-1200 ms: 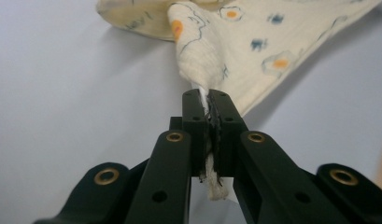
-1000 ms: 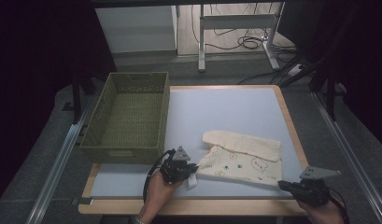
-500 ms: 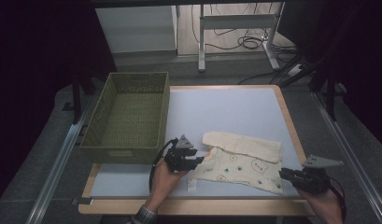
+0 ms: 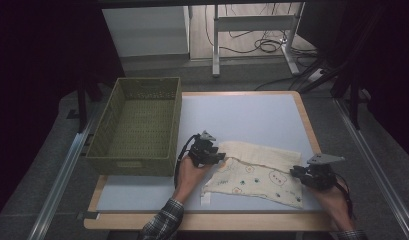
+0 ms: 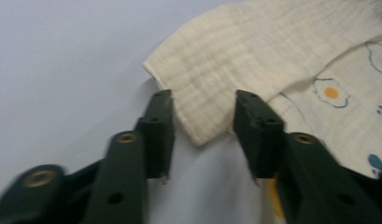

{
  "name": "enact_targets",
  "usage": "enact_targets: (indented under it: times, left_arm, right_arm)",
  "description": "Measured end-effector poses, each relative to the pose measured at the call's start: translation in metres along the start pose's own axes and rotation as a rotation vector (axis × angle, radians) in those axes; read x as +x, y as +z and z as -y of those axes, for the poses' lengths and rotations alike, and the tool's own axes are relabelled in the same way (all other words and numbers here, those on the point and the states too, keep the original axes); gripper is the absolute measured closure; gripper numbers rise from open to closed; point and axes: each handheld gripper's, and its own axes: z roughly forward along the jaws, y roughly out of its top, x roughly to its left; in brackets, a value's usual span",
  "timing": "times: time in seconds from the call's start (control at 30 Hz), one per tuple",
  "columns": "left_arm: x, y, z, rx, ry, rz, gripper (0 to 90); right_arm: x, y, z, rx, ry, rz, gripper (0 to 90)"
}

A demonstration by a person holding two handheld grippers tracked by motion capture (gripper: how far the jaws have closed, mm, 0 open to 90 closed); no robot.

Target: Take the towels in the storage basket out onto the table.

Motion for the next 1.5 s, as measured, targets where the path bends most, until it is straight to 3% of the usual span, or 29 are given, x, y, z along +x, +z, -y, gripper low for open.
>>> enact_targets:
  times: [0.13, 0.17, 0.27, 0.37, 0.4, 0.43, 0.47, 0.53, 0.6, 0.7, 0.83, 0.93, 1.1, 1.23, 1.27, 1.3, 1.33, 1.37, 1.4, 1.43, 1.5]
  left_arm:
    - [0.001, 0.002, 0.001, -0.011, -0.001, 0.033, 86.7]
    - [0.001, 0.002, 0.001, -0.011, -0.001, 0.033, 89.3]
    - [-0.002, -0.002, -0.003, -0.024, 0.008, 0.04, 89.9]
    - [-0.004, -0.006, -0.005, -0.033, 0.016, 0.041, 89.5]
    - [-0.006, -0.008, -0.006, -0.025, 0.046, 0.036, 81.8]
    - [-0.006, -0.008, -0.006, -0.025, 0.046, 0.036, 72.3]
    - [-0.007, -0.007, -0.005, -0.027, 0.067, 0.021, 72.3]
    - [-0.009, -0.003, -0.003, -0.016, 0.089, 0.0, 52.8]
    - [-0.008, 0.006, -0.001, 0.008, 0.107, -0.041, 50.4]
    - [-0.008, 0.013, 0.0, 0.018, 0.122, -0.064, 59.9]
    - [-0.009, 0.012, 0.001, 0.015, 0.122, -0.056, 82.7]
    - [-0.01, 0.01, 0.001, 0.025, 0.122, -0.059, 85.3]
    - [-0.01, -0.001, -0.005, -0.007, 0.115, -0.048, 85.9]
    - [-0.009, -0.014, -0.021, -0.04, 0.126, -0.06, 86.0]
    - [-0.007, -0.019, -0.036, -0.047, 0.134, -0.071, 86.0]
    - [-0.007, -0.019, -0.036, -0.047, 0.134, -0.071, 86.0]
    - [-0.004, -0.02, -0.057, -0.047, 0.143, -0.097, 86.0]
    - [-0.004, -0.02, -0.057, -0.047, 0.143, -0.097, 86.0]
    - [0.001, -0.019, -0.078, -0.05, 0.149, -0.124, 86.0]
    - [0.003, -0.018, -0.089, -0.049, 0.156, -0.139, 86.0]
    - [0.004, -0.017, -0.097, -0.046, 0.159, -0.155, 86.0]
  right_arm:
    - [0.0, 0.0, 0.0, 0.001, 0.013, 0.012, 86.9]
    - [0.0, 0.0, 0.0, 0.001, 0.013, 0.012, 86.9]
    - [0.001, -0.002, -0.003, 0.012, 0.013, 0.017, 87.8]
    - [-0.002, -0.01, -0.008, -0.016, 0.025, 0.013, 87.8]
    - [-0.005, -0.016, -0.012, -0.035, 0.033, 0.015, 87.7]
    - [-0.005, -0.016, -0.012, -0.035, 0.033, 0.015, 87.7]
    - [-0.006, -0.018, -0.013, -0.04, 0.035, 0.013, 87.7]
    - [-0.01, -0.019, -0.014, -0.039, 0.044, 0.001, 87.5]
    - [-0.01, -0.018, -0.013, -0.032, 0.051, -0.006, 87.4]
    - [-0.009, -0.014, -0.01, -0.024, 0.059, -0.012, 87.3]
    - [-0.009, -0.012, -0.007, -0.019, 0.061, -0.015, 87.3]
    - [-0.009, -0.013, -0.008, -0.022, 0.065, -0.019, 87.3]
    - [-0.009, -0.019, -0.013, -0.043, 0.058, -0.017, 87.3]
    - [-0.014, -0.023, -0.022, -0.063, 0.055, -0.004, 87.3]
    - [-0.019, -0.025, -0.032, -0.074, 0.055, 0.008, 87.3]
    - [-0.019, -0.025, -0.032, -0.074, 0.055, 0.008, 87.3]
    - [-0.027, -0.026, -0.047, -0.083, 0.054, 0.028, 87.3]
    - [-0.027, -0.026, -0.047, -0.083, 0.054, 0.028, 87.3]
    - [-0.036, -0.025, -0.064, -0.09, 0.052, 0.063, 87.3]
    - [-0.042, -0.023, -0.072, -0.094, 0.055, 0.074, 87.3]
    - [-0.047, -0.021, -0.081, -0.096, 0.064, 0.085, 87.3]
